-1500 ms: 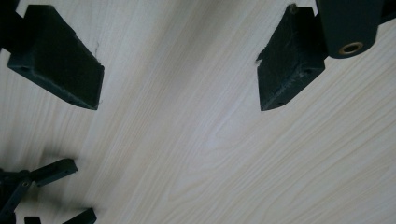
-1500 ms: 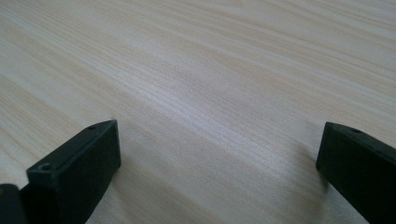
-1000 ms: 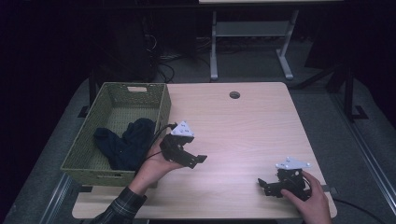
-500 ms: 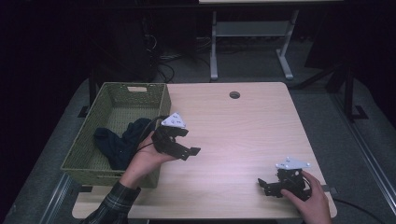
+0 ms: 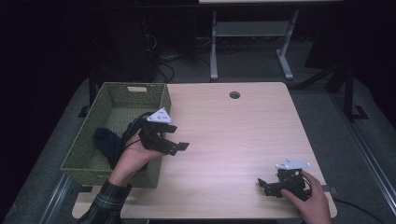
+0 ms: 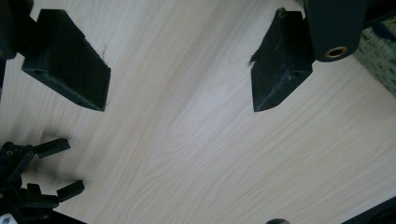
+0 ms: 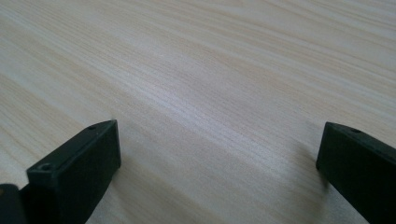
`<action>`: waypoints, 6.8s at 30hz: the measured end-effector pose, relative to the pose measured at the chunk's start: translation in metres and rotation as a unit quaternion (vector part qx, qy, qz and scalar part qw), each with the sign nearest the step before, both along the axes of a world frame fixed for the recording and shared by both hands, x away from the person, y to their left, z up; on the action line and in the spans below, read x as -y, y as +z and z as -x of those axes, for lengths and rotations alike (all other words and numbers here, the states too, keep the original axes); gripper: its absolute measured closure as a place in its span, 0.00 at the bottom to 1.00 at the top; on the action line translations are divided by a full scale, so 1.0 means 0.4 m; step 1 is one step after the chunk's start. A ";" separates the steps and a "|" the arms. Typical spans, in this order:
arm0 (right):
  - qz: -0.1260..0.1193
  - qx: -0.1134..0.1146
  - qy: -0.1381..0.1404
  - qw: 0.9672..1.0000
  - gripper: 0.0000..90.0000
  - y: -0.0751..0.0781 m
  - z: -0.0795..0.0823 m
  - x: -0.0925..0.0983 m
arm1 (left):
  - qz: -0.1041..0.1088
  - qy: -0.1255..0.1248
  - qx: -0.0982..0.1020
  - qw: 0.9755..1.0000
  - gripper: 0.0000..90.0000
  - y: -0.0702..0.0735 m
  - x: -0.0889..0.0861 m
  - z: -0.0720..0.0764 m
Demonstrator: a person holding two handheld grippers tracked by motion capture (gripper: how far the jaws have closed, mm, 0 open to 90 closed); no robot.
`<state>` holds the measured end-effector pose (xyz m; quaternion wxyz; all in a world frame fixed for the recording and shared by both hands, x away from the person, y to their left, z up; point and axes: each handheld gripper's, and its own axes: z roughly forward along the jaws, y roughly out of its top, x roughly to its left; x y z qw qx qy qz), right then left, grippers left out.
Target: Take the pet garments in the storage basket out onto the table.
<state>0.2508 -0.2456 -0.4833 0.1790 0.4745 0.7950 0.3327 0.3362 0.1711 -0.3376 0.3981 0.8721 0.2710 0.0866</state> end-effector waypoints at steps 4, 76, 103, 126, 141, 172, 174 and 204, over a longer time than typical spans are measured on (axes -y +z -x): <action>0.000 0.000 0.000 1.000 0.00 0.000 0.000 0.000 | 0.000 0.006 0.003 1.000 0.22 0.011 -0.023 -0.002; 0.001 0.000 0.002 1.000 0.00 0.000 0.000 0.000 | -0.110 0.143 -0.084 0.980 0.23 -0.115 -0.328 -0.065; 0.001 0.000 0.002 1.000 0.00 0.000 0.000 0.000 | -0.162 0.128 -0.156 0.966 0.65 -0.196 -0.326 -0.095; 0.001 0.000 0.002 1.000 0.00 0.000 0.000 0.000 | -0.043 0.151 -0.100 0.983 0.80 -0.077 -0.377 -0.070; 0.001 0.000 0.002 1.000 0.00 0.000 0.000 0.000 | 0.036 0.162 -0.042 0.985 0.81 -0.008 -0.399 -0.043; 0.001 -0.001 0.002 1.000 0.00 0.000 -0.001 -0.001 | 0.156 0.121 0.049 0.979 0.82 0.150 -0.364 -0.006; 0.001 -0.001 0.002 1.000 0.00 0.000 -0.002 -0.002 | 0.160 0.111 0.050 0.980 0.82 0.158 -0.349 -0.006; 0.001 -0.002 0.001 1.000 0.00 0.001 -0.002 -0.002 | 0.181 0.020 0.053 0.982 0.83 0.199 -0.146 -0.034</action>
